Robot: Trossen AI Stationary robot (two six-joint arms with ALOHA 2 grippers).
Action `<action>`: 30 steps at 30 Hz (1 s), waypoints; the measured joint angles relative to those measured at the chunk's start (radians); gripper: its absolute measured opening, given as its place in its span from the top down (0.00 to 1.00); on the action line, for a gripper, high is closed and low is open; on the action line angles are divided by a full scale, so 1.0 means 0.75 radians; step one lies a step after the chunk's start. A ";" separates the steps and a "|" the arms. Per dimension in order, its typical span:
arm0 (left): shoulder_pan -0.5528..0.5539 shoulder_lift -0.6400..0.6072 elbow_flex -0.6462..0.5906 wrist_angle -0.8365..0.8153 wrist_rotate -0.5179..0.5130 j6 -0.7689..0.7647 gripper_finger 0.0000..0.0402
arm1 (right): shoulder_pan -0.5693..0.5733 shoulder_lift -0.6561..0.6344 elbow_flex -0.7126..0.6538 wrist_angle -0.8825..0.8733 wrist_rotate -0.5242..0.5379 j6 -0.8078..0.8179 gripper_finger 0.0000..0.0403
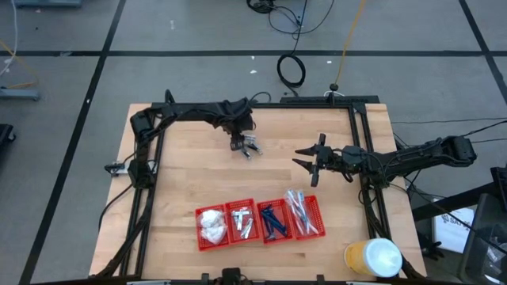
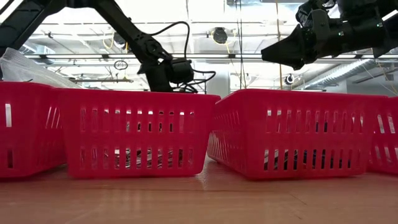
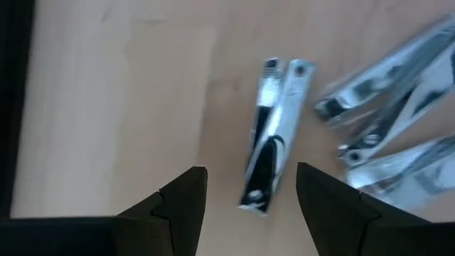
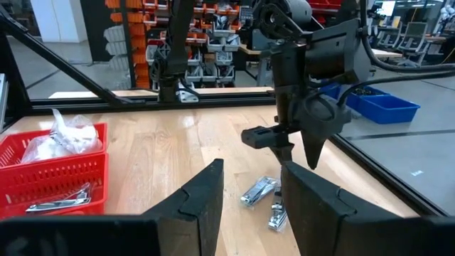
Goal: Pick & Place Travel size toiletries
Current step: Put the silver nail cutter into the middle left red bin
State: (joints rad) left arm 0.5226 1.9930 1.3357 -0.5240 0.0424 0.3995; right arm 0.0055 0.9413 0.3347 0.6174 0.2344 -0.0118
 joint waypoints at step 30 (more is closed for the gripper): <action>0.015 0.075 0.002 -0.002 0.046 -0.007 0.90 | 0.001 -0.001 0.000 0.009 -0.001 0.026 0.68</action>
State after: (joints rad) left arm 0.5341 2.0495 1.3372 -0.5258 0.0769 0.3943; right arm 0.0059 0.9409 0.3347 0.6245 0.2337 0.0076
